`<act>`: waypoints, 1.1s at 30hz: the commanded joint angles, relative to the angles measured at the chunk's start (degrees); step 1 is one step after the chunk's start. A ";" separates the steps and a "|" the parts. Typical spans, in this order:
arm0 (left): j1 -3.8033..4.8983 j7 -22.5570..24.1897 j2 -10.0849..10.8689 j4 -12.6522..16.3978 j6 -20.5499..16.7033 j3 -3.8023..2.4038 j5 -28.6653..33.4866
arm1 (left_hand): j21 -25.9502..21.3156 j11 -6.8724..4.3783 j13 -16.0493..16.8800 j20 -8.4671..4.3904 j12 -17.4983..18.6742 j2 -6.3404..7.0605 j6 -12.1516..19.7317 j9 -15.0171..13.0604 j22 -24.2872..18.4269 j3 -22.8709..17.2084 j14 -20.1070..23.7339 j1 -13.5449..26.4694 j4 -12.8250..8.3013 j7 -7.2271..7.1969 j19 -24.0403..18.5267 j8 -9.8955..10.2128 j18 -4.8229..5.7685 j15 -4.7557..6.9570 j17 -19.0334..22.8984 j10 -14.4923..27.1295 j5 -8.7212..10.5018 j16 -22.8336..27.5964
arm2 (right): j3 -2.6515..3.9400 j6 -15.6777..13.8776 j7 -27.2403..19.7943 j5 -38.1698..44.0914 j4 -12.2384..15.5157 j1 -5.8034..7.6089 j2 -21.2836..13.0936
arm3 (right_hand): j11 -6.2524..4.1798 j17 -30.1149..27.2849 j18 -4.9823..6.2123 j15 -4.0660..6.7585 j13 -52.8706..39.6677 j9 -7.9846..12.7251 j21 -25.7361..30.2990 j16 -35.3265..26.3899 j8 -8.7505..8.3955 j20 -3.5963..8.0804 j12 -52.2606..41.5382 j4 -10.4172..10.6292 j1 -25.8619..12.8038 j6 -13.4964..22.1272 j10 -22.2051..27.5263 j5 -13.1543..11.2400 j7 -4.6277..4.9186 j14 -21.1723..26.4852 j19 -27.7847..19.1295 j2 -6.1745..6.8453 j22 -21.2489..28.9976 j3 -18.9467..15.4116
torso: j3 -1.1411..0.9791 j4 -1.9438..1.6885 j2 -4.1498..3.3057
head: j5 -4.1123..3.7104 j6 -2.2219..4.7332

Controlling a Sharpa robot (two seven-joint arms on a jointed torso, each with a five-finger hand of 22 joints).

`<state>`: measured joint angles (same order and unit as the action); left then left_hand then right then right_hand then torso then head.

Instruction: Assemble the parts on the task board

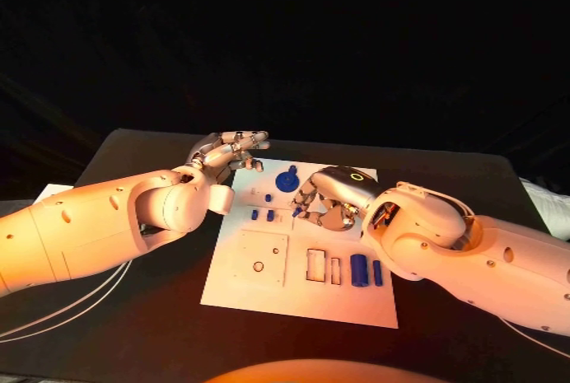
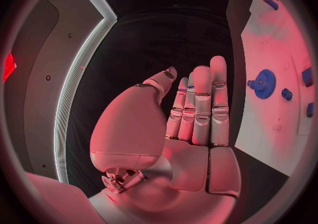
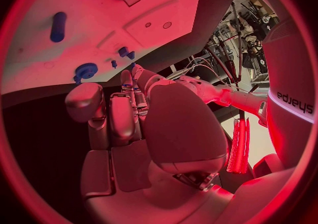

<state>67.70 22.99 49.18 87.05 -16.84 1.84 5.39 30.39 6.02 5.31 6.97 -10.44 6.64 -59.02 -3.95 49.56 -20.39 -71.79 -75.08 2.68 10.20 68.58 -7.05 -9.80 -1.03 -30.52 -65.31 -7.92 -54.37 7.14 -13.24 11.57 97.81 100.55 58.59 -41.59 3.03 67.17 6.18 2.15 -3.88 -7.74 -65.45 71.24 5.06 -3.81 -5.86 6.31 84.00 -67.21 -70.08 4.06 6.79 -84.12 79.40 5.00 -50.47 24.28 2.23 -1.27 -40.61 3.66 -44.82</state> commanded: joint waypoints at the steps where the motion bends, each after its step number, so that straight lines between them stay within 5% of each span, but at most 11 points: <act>1: -0.06 0.06 -0.31 -0.04 0.79 -0.02 -0.36 | -0.20 -0.12 0.08 -0.18 -0.18 0.09 0.38 0.09 -0.05 0.41 0.45 -0.50 -0.01 -0.05 0.38 -0.09 -0.62 0.01 0.08 0.37 0.27 0.27 | -0.52 2.64 -0.61 1.15 -1.28 -0.79 1.64 | 0.14 -0.09 0.90 -0.35 0.06 -0.41 0.04 0.12 -0.07 0.14 0.25 -0.31 -0.18 -0.27 -0.28 0.16 -0.07 -2.56 0.32 -0.31 0.12 0.04 | -0.04 -0.08 -0.05 | 0.57 -0.30; 8: -0.11 -0.02 -0.54 -0.06 0.88 -0.03 -0.36 | -0.20 -0.12 0.08 -0.18 -0.18 0.09 0.38 0.09 -0.05 0.41 0.45 -0.50 -0.01 -0.05 0.38 -0.09 -0.62 0.01 0.08 0.37 0.27 0.27 | -1.42 4.76 -0.45 2.85 -3.36 -2.71 4.88 | 0.17 -0.13 0.90 -0.37 0.07 -0.42 0.04 0.11 -0.12 0.13 0.36 -0.38 -0.24 -0.22 -0.26 0.19 -0.03 -2.55 0.32 -0.31 0.10 0.08 | -0.06 -0.07 -0.06 | 1.08 -0.71; 16: -0.12 -0.13 -0.58 -0.01 0.90 -0.03 -0.36 | -0.26 -0.09 0.08 -0.17 -0.22 0.04 0.46 0.09 -0.10 0.48 0.48 -0.58 -0.02 -0.02 0.40 -0.09 -0.62 -0.01 0.11 0.47 0.26 0.27 | -2.13 5.57 -0.40 3.68 -5.18 -3.31 6.65 | 0.25 -0.22 0.91 -0.42 0.08 -0.46 0.14 0.09 -0.24 0.09 0.62 -0.55 -0.43 -0.07 -0.21 0.29 0.05 -2.52 0.24 -0.34 0.26 0.19 | -0.11 0.04 -0.04 | 1.59 -1.00; 33: -0.12 -0.31 -0.71 -0.34 0.98 -0.03 -0.47 | -0.39 -0.07 0.09 -0.15 -0.34 -0.13 0.57 0.08 -0.20 0.56 0.53 -0.89 -0.10 0.00 0.45 -0.11 -0.62 -0.04 0.18 0.63 0.22 0.26 | -2.48 6.45 -0.01 5.73 -5.78 -3.72 7.67 | 0.26 -0.28 0.92 -0.45 0.07 -0.51 0.18 0.08 -0.27 0.07 0.74 -0.72 -0.49 -0.06 -0.27 0.47 0.08 -2.48 0.20 -0.39 0.31 0.29 | -0.13 0.05 -0.03 | 1.87 -1.27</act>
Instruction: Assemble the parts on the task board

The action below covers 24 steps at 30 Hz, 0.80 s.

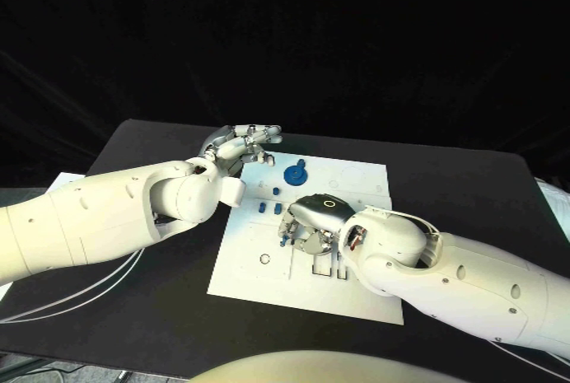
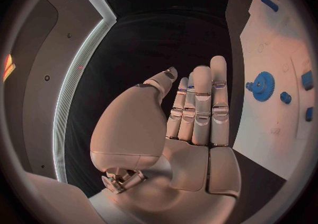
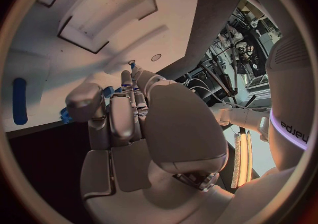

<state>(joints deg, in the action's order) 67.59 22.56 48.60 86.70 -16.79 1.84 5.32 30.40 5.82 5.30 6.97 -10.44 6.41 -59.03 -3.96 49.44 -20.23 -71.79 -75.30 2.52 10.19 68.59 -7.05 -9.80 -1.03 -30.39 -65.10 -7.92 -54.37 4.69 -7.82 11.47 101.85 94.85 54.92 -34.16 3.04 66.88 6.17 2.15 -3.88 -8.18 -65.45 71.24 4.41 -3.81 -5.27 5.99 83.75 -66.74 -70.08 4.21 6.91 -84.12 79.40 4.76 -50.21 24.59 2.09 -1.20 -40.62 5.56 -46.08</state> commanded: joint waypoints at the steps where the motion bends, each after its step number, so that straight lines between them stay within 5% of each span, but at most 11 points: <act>1: 0.00 0.10 -0.13 0.02 0.95 -0.03 -0.40 | -0.39 0.12 0.10 -0.15 -0.34 0.09 0.58 0.09 -0.08 0.40 0.53 -0.67 0.06 0.01 0.45 -0.11 -0.62 -0.03 0.05 0.42 0.22 0.26 | -0.04 1.11 0.13 1.80 -0.16 -0.06 0.35 | 0.26 0.01 0.92 -0.45 0.07 -0.06 0.18 0.08 0.38 0.07 0.15 -0.40 -0.24 -0.53 -0.27 0.31 -0.03 -2.48 0.20 -0.15 0.04 -0.01 | 0.00 -0.02 -0.03 | -0.02 -0.01; 24: 0.00 -0.26 -0.25 0.06 1.34 -0.03 -1.02 | -0.39 0.12 0.10 -0.15 -0.34 0.09 0.58 0.09 -0.08 0.40 0.53 -0.67 0.06 0.01 0.45 -0.11 -0.62 -0.03 0.05 0.42 0.22 0.26 | -1.18 4.78 2.44 5.17 -1.91 -0.09 2.59 | 0.29 -0.17 0.94 -0.48 0.06 -0.11 0.24 -0.03 0.35 0.04 0.26 -0.47 -0.47 -0.52 -0.34 0.30 -0.01 -2.44 0.16 -0.10 0.12 -0.03 | 0.04 -0.07 -0.02 | -0.03 -0.30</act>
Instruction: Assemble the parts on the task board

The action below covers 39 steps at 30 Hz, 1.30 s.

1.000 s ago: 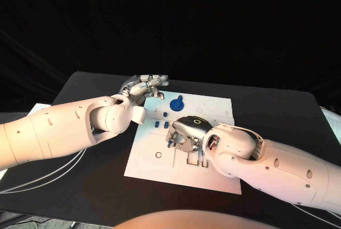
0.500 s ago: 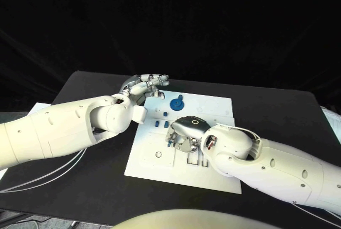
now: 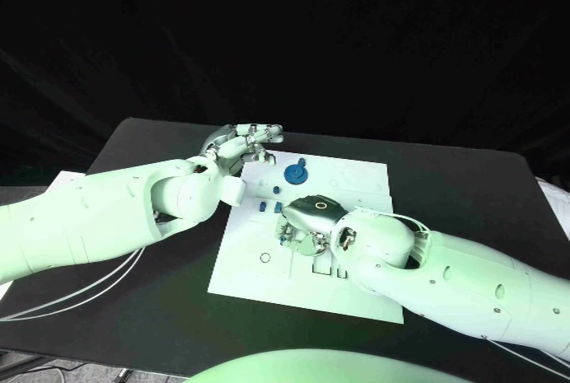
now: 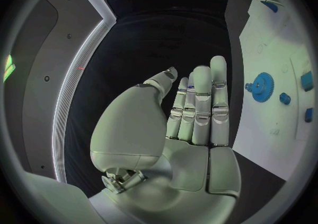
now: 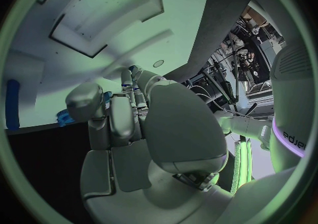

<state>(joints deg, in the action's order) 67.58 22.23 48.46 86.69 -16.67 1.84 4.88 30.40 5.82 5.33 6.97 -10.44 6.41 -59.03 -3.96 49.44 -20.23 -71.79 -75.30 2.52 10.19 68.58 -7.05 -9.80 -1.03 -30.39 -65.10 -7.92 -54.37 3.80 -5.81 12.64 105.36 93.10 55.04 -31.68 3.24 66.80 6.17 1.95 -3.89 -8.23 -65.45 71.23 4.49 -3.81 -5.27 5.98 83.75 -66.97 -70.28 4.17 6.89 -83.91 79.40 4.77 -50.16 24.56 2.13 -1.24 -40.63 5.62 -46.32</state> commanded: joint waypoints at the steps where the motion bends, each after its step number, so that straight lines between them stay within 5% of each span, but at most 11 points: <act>1: 0.01 0.06 -0.11 0.07 1.22 -0.03 -0.60 | -0.39 0.12 0.06 -0.15 -0.34 0.09 0.58 0.09 -0.08 0.40 0.53 -0.67 0.06 0.01 0.45 -0.11 -0.62 -0.03 0.06 0.42 0.22 0.26 | -0.33 2.87 1.29 1.69 -0.14 -0.21 0.16 | 0.10 -0.12 0.94 -0.29 0.06 -0.09 0.25 -0.03 0.24 0.03 0.32 -0.49 -0.61 -0.27 -0.14 0.30 0.01 -2.63 0.15 -0.06 0.08 -0.05 | 0.01 -0.02 -0.01 | -0.09 -0.08; 6: 0.01 -0.02 -0.12 0.05 1.29 -0.03 -0.66 | -0.47 0.16 0.07 -0.14 -0.41 0.07 0.66 0.09 -0.15 0.51 0.56 -0.81 0.02 0.05 0.48 -0.12 -0.62 -0.05 0.10 0.54 0.22 0.26 | -0.46 2.63 1.70 1.72 -0.25 -0.21 0.13 | 0.51 -0.53 0.99 -0.63 0.20 0.09 0.61 -0.24 -0.56 -0.15 1.31 -0.31 -1.99 0.99 0.85 0.24 0.46 -2.50 -0.09 0.52 0.57 -0.34 | 0.01 0.00 0.02 | -0.11 -0.04; 9: 0.01 -0.09 -0.10 0.06 1.35 -0.03 -0.67 | -0.47 0.16 0.07 -0.14 -0.41 0.07 0.66 0.09 -0.15 0.51 0.56 -0.81 0.02 0.05 0.48 -0.12 -0.62 -0.05 0.10 0.54 0.22 0.26 | -0.52 0.88 2.71 1.83 -0.38 -0.20 -0.05 | 2.35 -1.69 1.08 -2.05 0.38 1.91 1.89 -1.04 -0.99 -1.13 1.85 0.67 -4.85 7.80 5.76 -0.82 2.66 -2.15 -0.83 2.73 2.35 -1.83 | 0.02 0.09 0.06 | -0.10 0.06; 12: 0.01 -0.15 -0.11 0.02 1.41 -0.03 -0.68 | -0.52 0.19 0.06 -0.13 -0.44 0.10 0.73 0.10 -0.18 0.60 0.59 -0.83 0.01 0.08 0.49 -0.12 -0.62 -0.07 0.13 0.63 0.23 0.26 | -0.56 -2.18 3.96 2.30 -0.20 -0.21 -0.46 | 3.59 -3.91 1.99 -3.00 0.34 3.55 5.45 -2.65 -0.98 -2.21 1.66 0.86 -6.43 12.94 12.63 -1.20 3.72 -1.55 -2.55 4.20 7.36 -5.04 | -0.05 0.09 0.07 | -0.24 0.23; 17: 0.01 -0.29 -0.15 -0.11 1.54 -0.03 -0.68 | -0.52 0.19 0.06 -0.13 -0.44 0.10 0.73 0.10 -0.18 0.60 0.59 -0.83 0.01 0.08 0.49 -0.12 -0.62 -0.07 0.13 0.63 0.23 0.26 | -0.41 -7.59 4.04 2.42 1.94 -0.43 -2.58 | 3.18 -5.81 2.42 -2.78 0.08 3.90 6.78 -3.95 -0.75 -2.49 0.67 0.64 -5.75 12.73 14.19 -0.70 2.94 -1.10 -2.96 3.53 9.04 -7.19 | -0.08 -0.01 0.09 | -0.54 0.39; 26: -0.02 -0.50 0.05 -0.43 1.61 -0.02 -0.69 | -0.58 0.22 0.06 -0.11 -0.47 0.10 0.81 0.10 -0.23 0.70 0.63 -0.84 0.03 0.12 0.49 -0.11 -0.61 -0.10 0.16 0.73 0.24 0.26 | 2.43 -15.19 3.03 -1.74 10.04 -0.44 -11.38 | 2.76 -7.08 2.36 -2.41 -0.11 3.86 6.88 -4.68 -0.25 -2.24 -2.49 0.49 -4.85 9.64 10.18 0.56 2.93 -1.02 -2.32 2.30 9.08 -8.30 | -0.02 0.47 0.32 | -0.78 0.99; 32: -0.06 -0.57 0.14 -0.46 1.80 -0.02 -0.69 | -0.58 0.22 0.06 -0.11 -0.47 0.10 0.81 0.10 -0.23 0.70 0.63 -0.84 0.03 0.12 0.49 -0.11 -0.61 -0.10 0.16 0.73 0.24 0.26 | 3.78 -12.59 4.57 -5.13 13.24 0.77 -17.05 | 2.50 -6.92 2.26 -2.23 0.15 3.99 6.60 -4.38 -0.46 -2.16 -2.61 0.40 -4.75 9.17 9.98 0.91 2.43 -1.18 -2.00 2.63 8.68 -8.63 | -0.11 0.97 0.48 | -1.23 1.39; 39: -0.13 -0.63 0.11 -0.36 2.05 -0.01 -0.69 | -0.60 0.23 0.06 -0.10 -0.49 0.07 0.83 0.10 -0.24 0.73 0.65 -0.88 0.03 0.13 0.50 -0.11 -0.61 -0.11 0.17 0.77 0.24 0.27 | 4.15 -6.44 5.33 -3.89 10.72 1.96 -19.96 | 2.41 -7.62 2.26 -2.11 0.27 4.42 6.91 -4.45 -0.93 -2.14 -0.21 1.64 -4.21 10.88 15.56 1.33 0.45 -1.27 -1.84 4.11 9.01 -13.31 | -0.15 1.16 0.62 | -1.50 1.57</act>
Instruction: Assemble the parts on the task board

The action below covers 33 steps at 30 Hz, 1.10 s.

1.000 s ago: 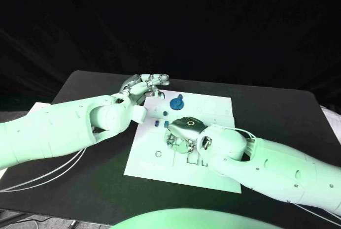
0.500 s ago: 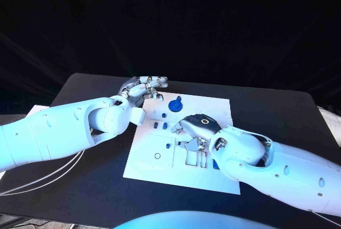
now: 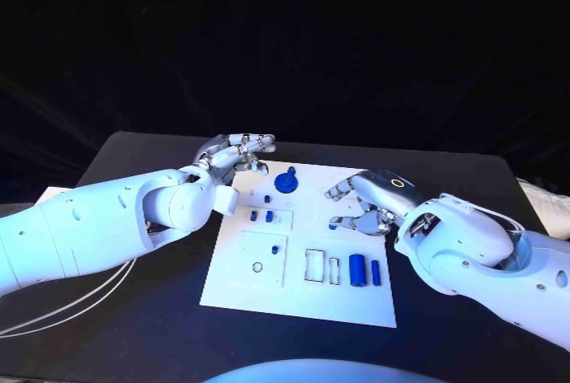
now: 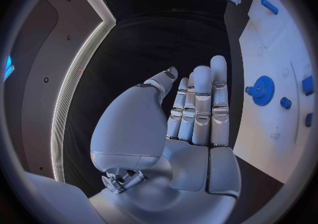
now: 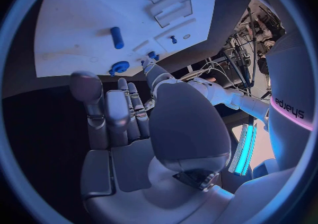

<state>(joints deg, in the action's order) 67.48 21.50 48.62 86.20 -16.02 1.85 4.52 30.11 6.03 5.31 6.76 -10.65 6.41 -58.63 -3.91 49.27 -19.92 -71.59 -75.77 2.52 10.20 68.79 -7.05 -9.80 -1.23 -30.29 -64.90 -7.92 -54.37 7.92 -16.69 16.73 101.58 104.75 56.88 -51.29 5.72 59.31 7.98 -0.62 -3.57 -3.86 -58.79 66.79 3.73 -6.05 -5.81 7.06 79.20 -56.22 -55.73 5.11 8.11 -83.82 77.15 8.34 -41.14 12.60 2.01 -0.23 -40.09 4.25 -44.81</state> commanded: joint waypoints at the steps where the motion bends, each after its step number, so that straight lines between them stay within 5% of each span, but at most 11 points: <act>1: -0.05 0.15 -0.05 0.15 1.39 -0.02 -0.37 | -0.31 0.02 0.08 0.11 -0.28 0.08 0.43 0.05 -0.07 0.42 0.45 -0.42 0.03 0.12 0.29 -0.11 -0.61 0.09 0.07 0.56 0.24 0.27 | 0.05 5.12 1.22 0.13 -1.37 0.17 -0.52 | -0.29 -0.16 0.45 0.62 -0.06 0.05 0.25 0.03 -0.17 0.21 0.40 0.86 0.56 0.25 1.29 0.47 -1.06 -1.40 0.44 0.60 -0.01 -1.94 | -0.06 0.08 0.04 | -0.19 0.10; 9: -0.09 0.33 -0.07 0.46 1.55 -0.01 -1.12 | -0.36 0.02 0.08 0.12 -0.32 0.01 0.44 0.04 -0.10 0.43 0.48 -0.52 0.01 0.11 0.29 -0.14 -0.61 0.09 0.09 0.60 0.22 0.27 | 0.08 9.30 0.73 0.77 -4.17 0.33 -0.17 | -0.33 -0.71 0.42 0.96 -0.06 0.10 0.76 -0.10 -0.19 0.72 0.77 3.88 2.27 1.71 3.14 0.89 -2.44 -1.45 0.42 1.72 0.58 -6.40 | 0.03 0.02 0.02 | -0.07 0.03; 11: -0.10 0.31 -0.09 0.45 1.58 -0.01 -1.17 | -0.36 0.02 0.08 0.12 -0.32 0.01 0.44 0.04 -0.10 0.43 0.48 -0.52 0.01 0.11 0.29 -0.14 -0.61 0.09 0.09 0.60 0.22 0.27 | 0.07 10.13 0.59 0.80 -4.45 0.34 0.12 | 0.03 -0.69 0.36 0.42 -0.05 0.17 0.95 0.02 -0.22 0.39 1.04 5.57 2.87 2.74 4.06 1.80 -2.98 -1.49 0.36 2.73 0.81 -9.19 | 0.01 0.01 -0.01 | 0.00 0.01; 12: -0.10 0.28 -0.09 0.43 1.61 -0.01 -1.20 | -0.38 0.02 0.08 0.12 -0.35 -0.04 0.45 0.04 -0.12 0.44 0.50 -0.56 0.01 0.12 0.29 -0.15 -0.61 0.08 0.11 0.62 0.21 0.28 | 0.06 11.01 0.49 0.83 -4.72 0.34 0.47 | 0.28 -0.63 0.42 0.25 -0.07 0.17 1.20 0.22 -0.19 0.10 1.28 8.32 4.34 3.91 5.06 2.54 -3.37 -1.52 0.26 3.44 1.11 -12.80 | 0.00 0.03 -0.03 | -0.02 -0.01; 16: -0.11 0.20 -0.09 0.35 1.69 -0.01 -1.24 | -0.38 0.02 0.08 0.12 -0.35 -0.04 0.45 0.04 -0.12 0.44 0.50 -0.56 0.01 0.12 0.29 -0.15 -0.61 0.08 0.11 0.62 0.21 0.28 | 0.02 12.16 0.29 0.87 -5.29 0.32 1.24 | 1.02 -0.62 0.43 -0.42 -0.06 0.22 1.47 0.42 -0.30 -0.38 1.57 10.02 5.55 6.02 6.36 3.03 -3.82 -1.47 0.15 5.40 1.46 -17.91 | 0.01 0.05 0.02 | 0.03 -0.11; 33: -0.24 -0.22 -0.26 0.17 2.15 -0.01 -1.70 | -0.51 0.09 0.07 0.15 -0.41 0.00 0.61 0.05 -0.21 0.62 0.62 -0.65 -0.01 0.19 0.27 -0.13 -0.60 0.04 0.17 0.84 0.23 0.31 | -0.32 11.12 -0.68 0.60 -8.02 0.32 4.25 | -0.11 0.38 0.09 0.23 -0.21 -0.12 -1.12 2.02 0.12 -0.06 -1.68 8.26 7.30 3.37 -0.69 0.53 -2.77 -1.60 1.47 -2.08 -1.64 -11.61 | 0.01 0.11 -0.02 | 0.33 -0.70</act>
<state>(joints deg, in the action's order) 67.26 21.23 48.49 86.32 -15.19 1.86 3.46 29.83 6.03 5.30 6.76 -10.88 6.41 -58.42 -3.92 49.11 -19.61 -71.36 -75.76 2.51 10.40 68.79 -7.05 -9.80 -1.05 -30.19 -64.48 -7.92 -54.37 7.62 -5.91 16.79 101.70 96.89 57.20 -47.24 5.57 59.60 7.98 -0.83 -3.84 -3.93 -59.66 68.48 3.74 -6.13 -7.22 15.38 86.52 -52.56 -55.99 5.95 5.35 -84.02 78.32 6.70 -42.72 0.53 2.04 -0.13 -40.08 4.53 -45.44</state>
